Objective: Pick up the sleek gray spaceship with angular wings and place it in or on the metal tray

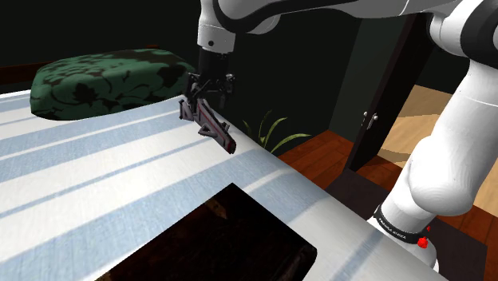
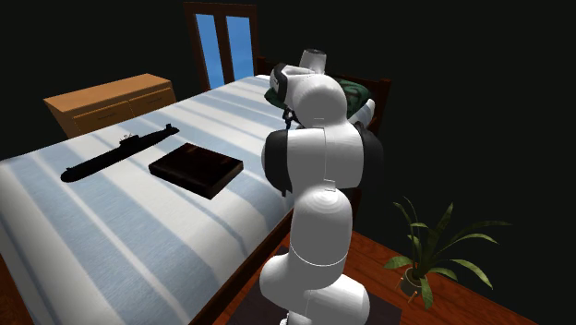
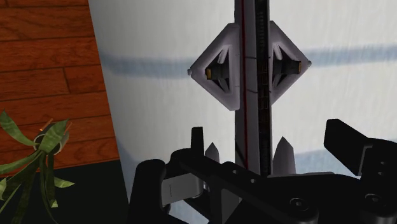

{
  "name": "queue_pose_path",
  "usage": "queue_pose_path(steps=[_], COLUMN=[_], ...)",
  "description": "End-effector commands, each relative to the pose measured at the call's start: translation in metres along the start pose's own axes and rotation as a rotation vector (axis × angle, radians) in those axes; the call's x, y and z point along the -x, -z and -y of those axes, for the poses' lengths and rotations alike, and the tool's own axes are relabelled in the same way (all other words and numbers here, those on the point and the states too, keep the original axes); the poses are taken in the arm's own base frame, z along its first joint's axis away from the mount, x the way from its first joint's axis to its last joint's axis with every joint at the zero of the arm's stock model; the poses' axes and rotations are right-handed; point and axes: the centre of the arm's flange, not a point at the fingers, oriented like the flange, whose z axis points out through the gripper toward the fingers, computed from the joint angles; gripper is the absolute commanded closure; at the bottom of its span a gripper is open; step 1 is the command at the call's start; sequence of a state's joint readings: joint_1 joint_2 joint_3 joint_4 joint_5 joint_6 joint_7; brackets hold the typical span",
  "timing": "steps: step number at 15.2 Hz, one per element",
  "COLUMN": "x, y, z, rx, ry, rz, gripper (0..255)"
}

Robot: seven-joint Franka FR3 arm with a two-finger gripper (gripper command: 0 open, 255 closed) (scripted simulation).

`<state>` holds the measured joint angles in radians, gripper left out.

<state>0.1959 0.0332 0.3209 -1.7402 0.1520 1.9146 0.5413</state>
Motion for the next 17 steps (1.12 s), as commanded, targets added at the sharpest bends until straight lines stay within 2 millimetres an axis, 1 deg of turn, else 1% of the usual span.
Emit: queue_pose_path(steps=[1,6,7,16,17], x=[-0.0001,-0.0001,-0.0001,-0.0001,-0.0003], y=[-0.0012,-0.0012,-0.0012,-0.0012,0.0039], z=[0.0002,0.0002,0.0002,0.0002,0.0012], rx=[0.0,0.0,0.0,0.0,0.0], ry=[0.0,0.0,0.0,0.0,0.0], rz=[0.0,0.0,0.0,0.0,0.0], gripper=[0,0,255,255,255])
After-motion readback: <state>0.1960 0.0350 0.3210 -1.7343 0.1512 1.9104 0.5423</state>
